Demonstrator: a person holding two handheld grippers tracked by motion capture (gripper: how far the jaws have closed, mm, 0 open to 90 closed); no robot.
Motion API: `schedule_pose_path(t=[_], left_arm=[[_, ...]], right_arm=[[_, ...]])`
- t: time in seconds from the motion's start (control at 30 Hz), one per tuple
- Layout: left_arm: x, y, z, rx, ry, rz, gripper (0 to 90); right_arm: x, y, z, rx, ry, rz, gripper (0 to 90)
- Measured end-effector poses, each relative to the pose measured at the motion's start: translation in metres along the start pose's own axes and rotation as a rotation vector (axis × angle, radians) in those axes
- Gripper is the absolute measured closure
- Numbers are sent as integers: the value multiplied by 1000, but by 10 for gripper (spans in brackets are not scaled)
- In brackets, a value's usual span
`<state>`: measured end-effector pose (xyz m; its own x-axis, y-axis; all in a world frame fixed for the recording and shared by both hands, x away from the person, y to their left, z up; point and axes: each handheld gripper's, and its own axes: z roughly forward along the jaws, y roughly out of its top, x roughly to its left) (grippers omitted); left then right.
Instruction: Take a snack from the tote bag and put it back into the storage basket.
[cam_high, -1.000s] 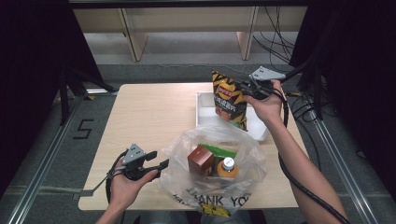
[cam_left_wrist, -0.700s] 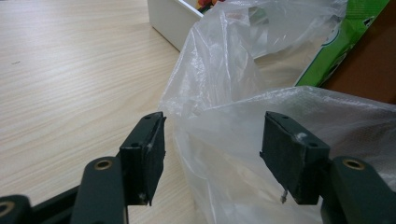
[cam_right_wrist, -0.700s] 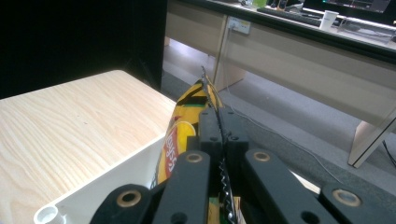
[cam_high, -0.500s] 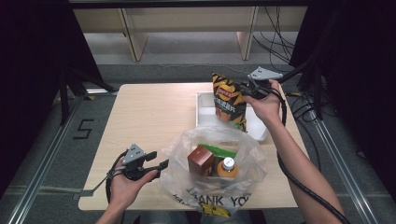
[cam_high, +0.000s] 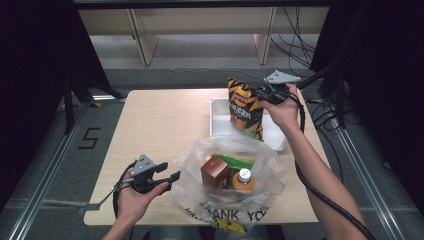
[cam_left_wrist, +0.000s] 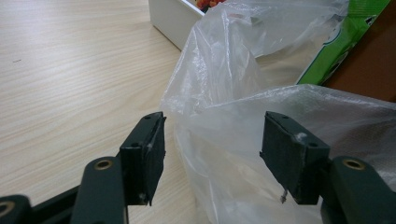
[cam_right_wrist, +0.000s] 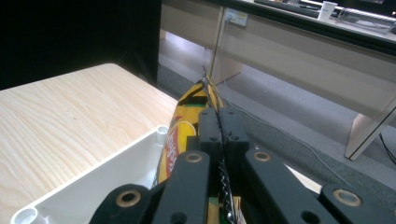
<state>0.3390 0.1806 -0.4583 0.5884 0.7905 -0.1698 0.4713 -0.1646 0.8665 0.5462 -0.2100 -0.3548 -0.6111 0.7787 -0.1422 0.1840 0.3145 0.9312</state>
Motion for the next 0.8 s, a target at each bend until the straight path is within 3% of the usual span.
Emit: schedule_pose_path(t=[0.07, 0.23, 0.57, 0.8], left_arm=[[1, 0, 0, 2, -2, 13, 392], [0, 0, 1, -1, -1, -6, 394], [0, 0, 1, 1, -3, 1, 393], [-1, -1, 1, -4, -4, -2, 393]], right_arm=[[-1, 0, 2, 3, -7, 1, 900], [-3, 1, 4, 7, -6, 8, 899], [-9, -2, 10, 2, -25, 14, 898], [-5, -2, 13, 5, -23, 19, 894]])
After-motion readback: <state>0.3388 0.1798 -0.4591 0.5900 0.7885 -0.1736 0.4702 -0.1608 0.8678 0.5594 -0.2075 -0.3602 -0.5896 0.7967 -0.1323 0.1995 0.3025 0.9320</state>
